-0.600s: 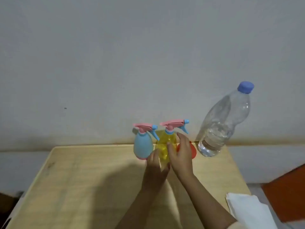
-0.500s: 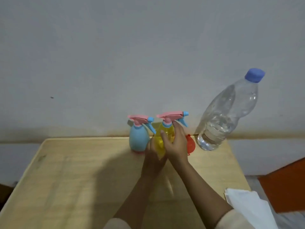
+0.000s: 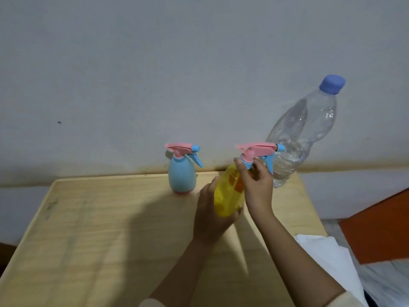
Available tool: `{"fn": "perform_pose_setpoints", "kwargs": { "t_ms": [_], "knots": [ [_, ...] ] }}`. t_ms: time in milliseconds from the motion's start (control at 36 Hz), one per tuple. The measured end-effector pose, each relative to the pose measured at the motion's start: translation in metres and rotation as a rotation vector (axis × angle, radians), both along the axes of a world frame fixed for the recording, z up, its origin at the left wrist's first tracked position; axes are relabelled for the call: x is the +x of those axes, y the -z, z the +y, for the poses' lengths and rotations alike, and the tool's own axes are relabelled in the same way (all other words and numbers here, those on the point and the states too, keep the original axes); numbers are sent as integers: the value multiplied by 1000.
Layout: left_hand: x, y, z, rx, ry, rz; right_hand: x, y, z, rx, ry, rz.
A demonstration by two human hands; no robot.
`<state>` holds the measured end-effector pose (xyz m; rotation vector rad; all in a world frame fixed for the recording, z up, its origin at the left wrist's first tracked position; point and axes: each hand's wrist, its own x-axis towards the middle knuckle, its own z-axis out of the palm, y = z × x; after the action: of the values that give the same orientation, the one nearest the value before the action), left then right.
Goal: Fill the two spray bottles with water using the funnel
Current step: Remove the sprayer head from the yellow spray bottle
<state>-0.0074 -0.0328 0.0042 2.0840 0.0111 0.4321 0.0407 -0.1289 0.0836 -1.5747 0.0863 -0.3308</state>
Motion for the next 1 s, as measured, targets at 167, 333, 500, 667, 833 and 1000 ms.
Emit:
{"fn": "perform_pose_setpoints", "kwargs": {
  "t_ms": [167, 333, 500, 667, 833, 1000],
  "knots": [
    [-21, -18, 2, 131, 122, 103, -18, -23, -3, 60, 3, 46],
    [-43, -37, 31, 42, 276, 170, -37, -41, 4, 267, -168, 152],
    [-67, -53, 63, -134, 373, 287, -59, -46, 18, 450, -381, 220],
    [-90, -70, 82, -162, 361, 303, -80, -48, 43, 392, -265, 194],
    [-103, -86, 88, -159, 331, 238, -93, -64, 68, 328, 57, 71],
    [-111, -96, 100, -158, 324, 224, -101, -70, 75, 326, -129, 23]
  ]
}}
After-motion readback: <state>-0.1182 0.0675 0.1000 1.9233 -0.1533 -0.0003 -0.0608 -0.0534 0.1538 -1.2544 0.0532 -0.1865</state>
